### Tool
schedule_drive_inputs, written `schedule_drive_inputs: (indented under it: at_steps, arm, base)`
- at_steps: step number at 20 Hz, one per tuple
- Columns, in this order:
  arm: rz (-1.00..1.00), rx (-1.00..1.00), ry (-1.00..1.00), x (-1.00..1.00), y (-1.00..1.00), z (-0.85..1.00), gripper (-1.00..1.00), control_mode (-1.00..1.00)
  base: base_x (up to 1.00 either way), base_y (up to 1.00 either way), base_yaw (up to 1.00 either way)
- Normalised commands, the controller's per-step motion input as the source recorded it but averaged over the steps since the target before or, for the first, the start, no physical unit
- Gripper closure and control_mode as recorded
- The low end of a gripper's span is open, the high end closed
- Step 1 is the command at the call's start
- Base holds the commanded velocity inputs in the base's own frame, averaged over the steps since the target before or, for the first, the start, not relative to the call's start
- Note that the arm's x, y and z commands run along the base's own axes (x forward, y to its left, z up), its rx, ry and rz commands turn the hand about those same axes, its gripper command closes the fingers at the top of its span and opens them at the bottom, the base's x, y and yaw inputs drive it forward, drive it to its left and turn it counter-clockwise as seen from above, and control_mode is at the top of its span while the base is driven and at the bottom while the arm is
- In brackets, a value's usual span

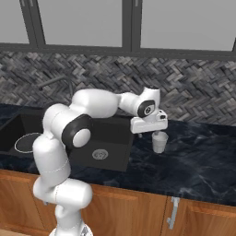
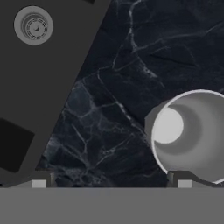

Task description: Place the pan in the left basin and the glass cup in the right basin of the sink.

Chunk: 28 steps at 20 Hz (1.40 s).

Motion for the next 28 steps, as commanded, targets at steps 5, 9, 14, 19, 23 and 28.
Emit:
schedule_drive_inputs:
  at_steps: [5, 9, 14, 19, 23, 28]
  arm:
    - [-0.02, 0.00, 0.00, 0.18, -0.06, -0.16, -1.00, -1.00]
    - [-0.02, 0.00, 0.00, 0.18, -0.05, -0.16, -1.00, -1.00]
    - [-0.02, 0.00, 0.00, 0.21, -0.06, -0.16, -1.00, -1.00]
    - [-0.01, 0.00, 0.00, 0.22, -0.11, -0.15, -1.00, -1.00]
    - [0.00, 0.00, 0.00, 0.21, -0.09, -0.15, -1.00, -1.00]
    - [0.00, 0.00, 0.00, 0.19, -0.10, -0.15, -1.00, -1.00]
  base:
    - [0.00, 0.00, 0.00]
    - [0.00, 0.00, 0.00]
    - [0.00, 0.00, 0.00]
    - [0.00, 0.00, 0.00]
    - [0.00, 0.00, 0.00]
    - [0.00, 0.00, 0.00]
